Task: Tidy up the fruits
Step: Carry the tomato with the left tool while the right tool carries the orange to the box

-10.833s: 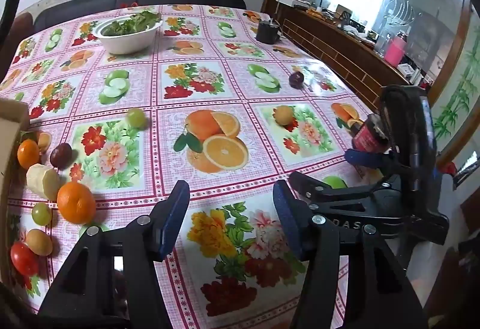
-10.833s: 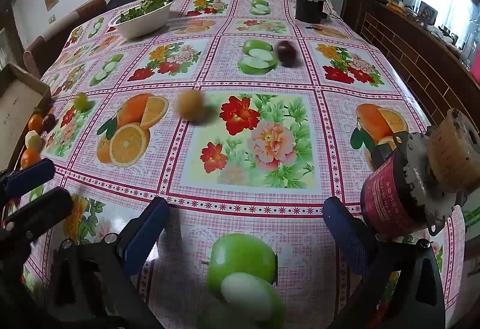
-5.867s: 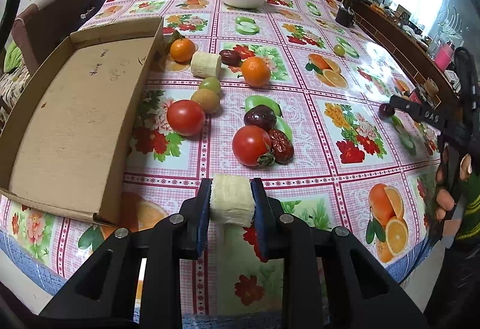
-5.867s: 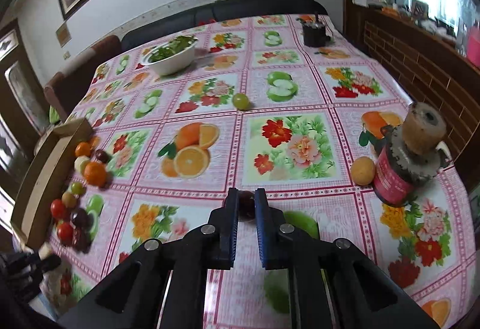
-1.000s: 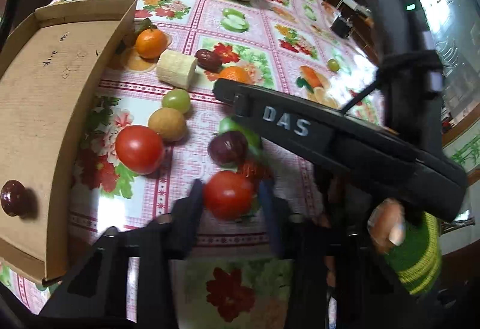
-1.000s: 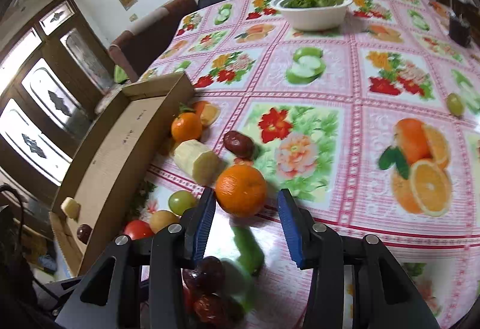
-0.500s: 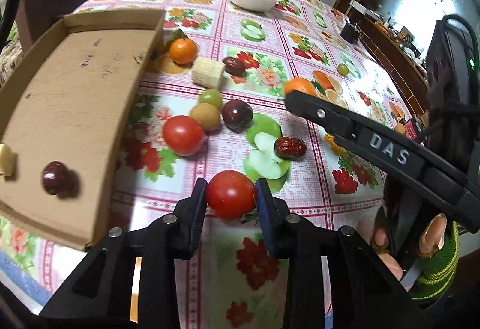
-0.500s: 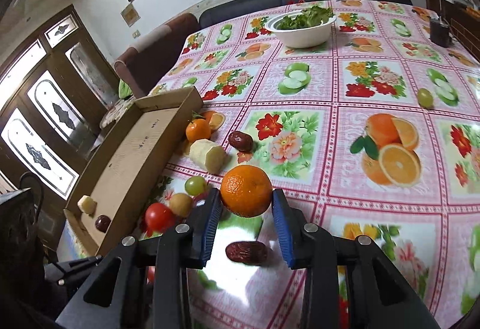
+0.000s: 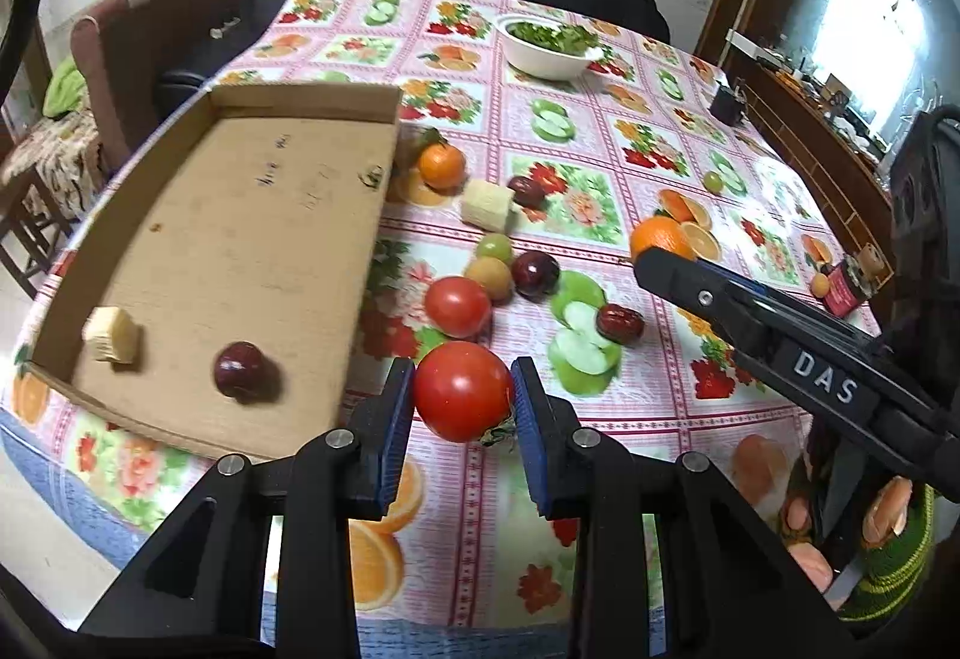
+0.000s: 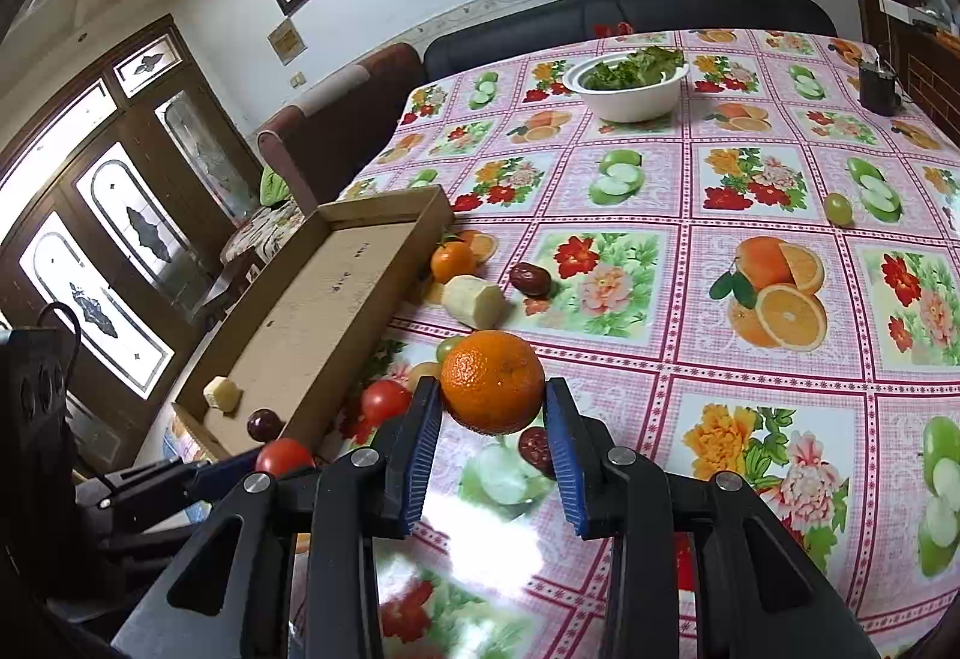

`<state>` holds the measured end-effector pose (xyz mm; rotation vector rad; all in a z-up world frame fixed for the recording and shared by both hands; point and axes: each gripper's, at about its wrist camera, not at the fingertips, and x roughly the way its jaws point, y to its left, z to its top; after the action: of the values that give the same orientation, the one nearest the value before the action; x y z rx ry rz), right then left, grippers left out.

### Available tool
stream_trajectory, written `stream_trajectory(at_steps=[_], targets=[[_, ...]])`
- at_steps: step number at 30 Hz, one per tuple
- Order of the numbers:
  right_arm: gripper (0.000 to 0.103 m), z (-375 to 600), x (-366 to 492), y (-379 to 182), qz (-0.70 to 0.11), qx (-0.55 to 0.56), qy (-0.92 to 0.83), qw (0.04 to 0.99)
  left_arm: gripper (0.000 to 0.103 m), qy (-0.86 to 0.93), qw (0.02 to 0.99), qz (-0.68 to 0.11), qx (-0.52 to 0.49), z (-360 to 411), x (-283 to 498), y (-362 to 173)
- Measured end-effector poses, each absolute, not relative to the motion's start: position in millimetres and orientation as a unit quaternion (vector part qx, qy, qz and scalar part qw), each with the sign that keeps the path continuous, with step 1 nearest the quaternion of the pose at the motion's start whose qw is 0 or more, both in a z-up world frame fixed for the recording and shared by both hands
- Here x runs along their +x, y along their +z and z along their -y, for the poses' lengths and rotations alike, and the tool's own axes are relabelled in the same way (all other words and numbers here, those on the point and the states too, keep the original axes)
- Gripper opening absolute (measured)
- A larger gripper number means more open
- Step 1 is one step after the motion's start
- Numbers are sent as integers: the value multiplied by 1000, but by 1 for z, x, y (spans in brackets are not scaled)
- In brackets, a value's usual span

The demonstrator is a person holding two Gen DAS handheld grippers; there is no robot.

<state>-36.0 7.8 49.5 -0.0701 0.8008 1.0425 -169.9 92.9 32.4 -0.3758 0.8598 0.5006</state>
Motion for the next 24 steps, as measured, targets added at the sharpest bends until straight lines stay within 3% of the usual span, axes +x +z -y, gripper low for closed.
stream_trajectory(at_steps=[24], targets=[[35, -45, -79, 62, -363, -70, 520, 770, 30, 297, 853, -388, -184, -135, -205, 39]])
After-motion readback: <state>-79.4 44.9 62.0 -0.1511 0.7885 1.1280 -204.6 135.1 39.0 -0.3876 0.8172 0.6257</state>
